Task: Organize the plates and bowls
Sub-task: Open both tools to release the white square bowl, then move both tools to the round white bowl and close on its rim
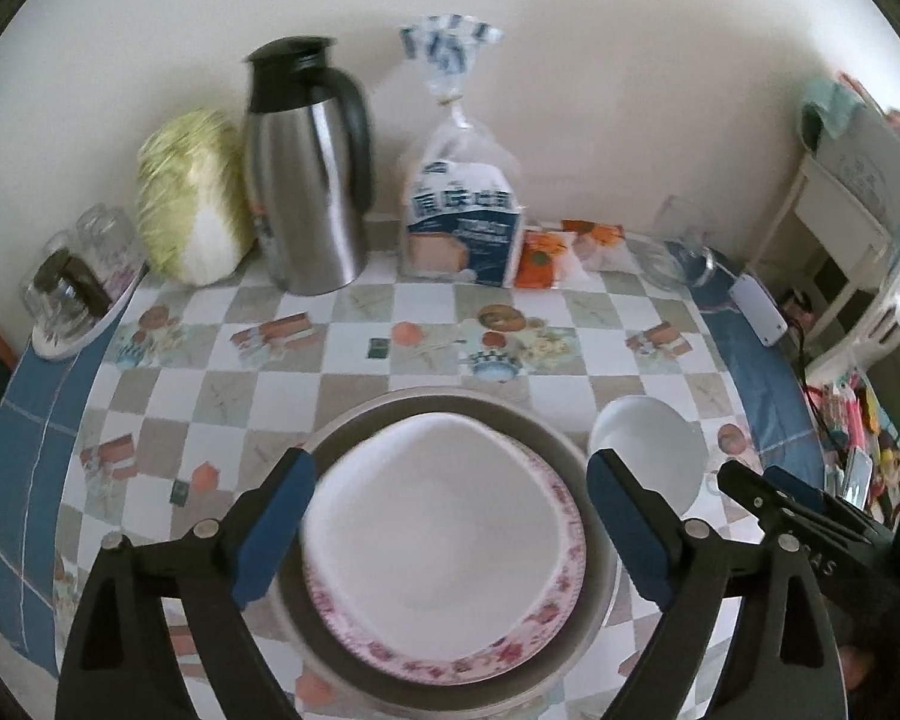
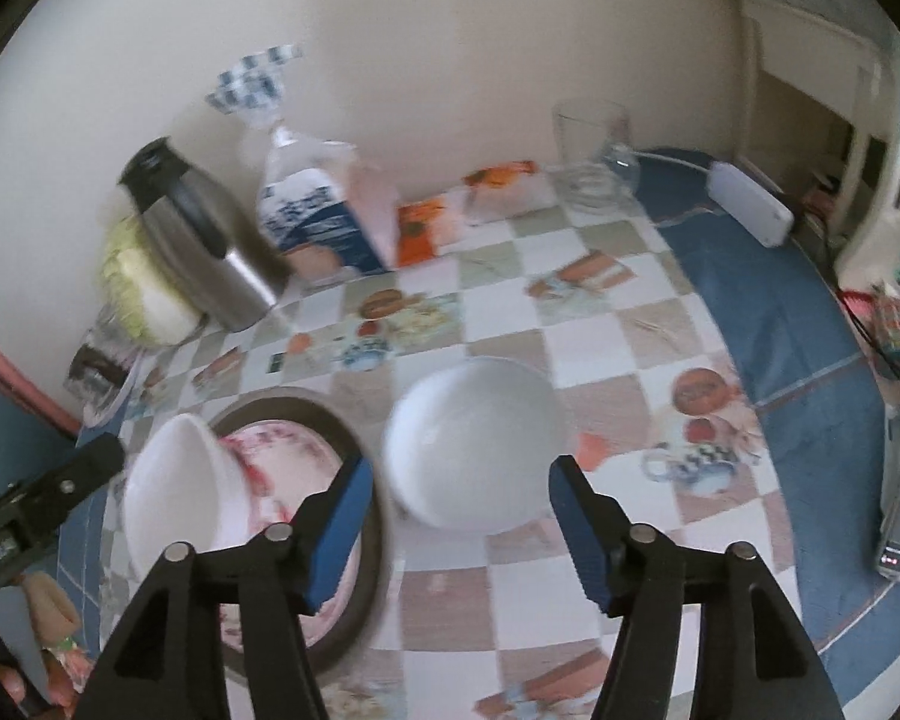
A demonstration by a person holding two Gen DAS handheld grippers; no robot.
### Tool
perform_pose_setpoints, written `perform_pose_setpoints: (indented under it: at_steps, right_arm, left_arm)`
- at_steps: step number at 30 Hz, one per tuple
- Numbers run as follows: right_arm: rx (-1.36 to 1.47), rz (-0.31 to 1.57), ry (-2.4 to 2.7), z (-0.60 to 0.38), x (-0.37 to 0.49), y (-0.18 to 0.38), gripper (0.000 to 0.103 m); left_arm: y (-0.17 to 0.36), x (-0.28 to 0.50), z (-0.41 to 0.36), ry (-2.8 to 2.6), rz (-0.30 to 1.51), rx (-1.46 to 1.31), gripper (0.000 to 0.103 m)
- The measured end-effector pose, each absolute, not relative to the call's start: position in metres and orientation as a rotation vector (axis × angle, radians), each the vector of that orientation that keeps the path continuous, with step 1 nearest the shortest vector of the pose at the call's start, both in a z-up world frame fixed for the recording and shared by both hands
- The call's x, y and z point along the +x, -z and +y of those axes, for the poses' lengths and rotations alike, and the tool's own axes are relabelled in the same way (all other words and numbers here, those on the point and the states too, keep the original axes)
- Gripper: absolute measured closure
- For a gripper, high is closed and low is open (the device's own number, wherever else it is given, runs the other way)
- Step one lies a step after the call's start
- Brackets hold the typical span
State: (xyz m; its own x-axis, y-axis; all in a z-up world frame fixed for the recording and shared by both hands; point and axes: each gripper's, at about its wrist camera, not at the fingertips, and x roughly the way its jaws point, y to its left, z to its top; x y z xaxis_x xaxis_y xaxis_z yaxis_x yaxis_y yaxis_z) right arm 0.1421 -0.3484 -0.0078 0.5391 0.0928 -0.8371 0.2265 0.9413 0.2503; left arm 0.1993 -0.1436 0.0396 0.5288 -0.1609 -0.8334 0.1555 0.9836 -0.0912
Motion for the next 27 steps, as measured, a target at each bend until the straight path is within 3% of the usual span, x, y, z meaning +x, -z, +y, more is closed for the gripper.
perform_pose_setpoints:
  at_steps: [14,20,22,24,27]
  right_arm:
    - [0.492,1.064,0.117,-0.385,0.154,0.062,0.034]
    - [0.518,1.087,0.125,-0.392,0.159,0.079,0.039]
    - [0.528,1.096,0.124,-0.393,0.161,0.085,0.043]
    - [0.534,1.108,0.124,-0.394,0.162,0.091,0.051]
    - [0.543,1.119,0.116,-0.394,0.165,0.098,0.059]
  left_arm:
    - [-0.050,0.269,-0.241,0.271,1.082,0.176,0.010]
    - [-0.011,0.287,-0.258,0.249,1.185,0.209,0.012]
    - [0.010,0.290,-0.262,0.241,1.226,0.229,0.019]
    - [0.027,0.291,-0.267,0.237,1.260,0.245,0.033]
    - [0.045,0.293,-0.273,0.239,1.303,0.265,0.041]
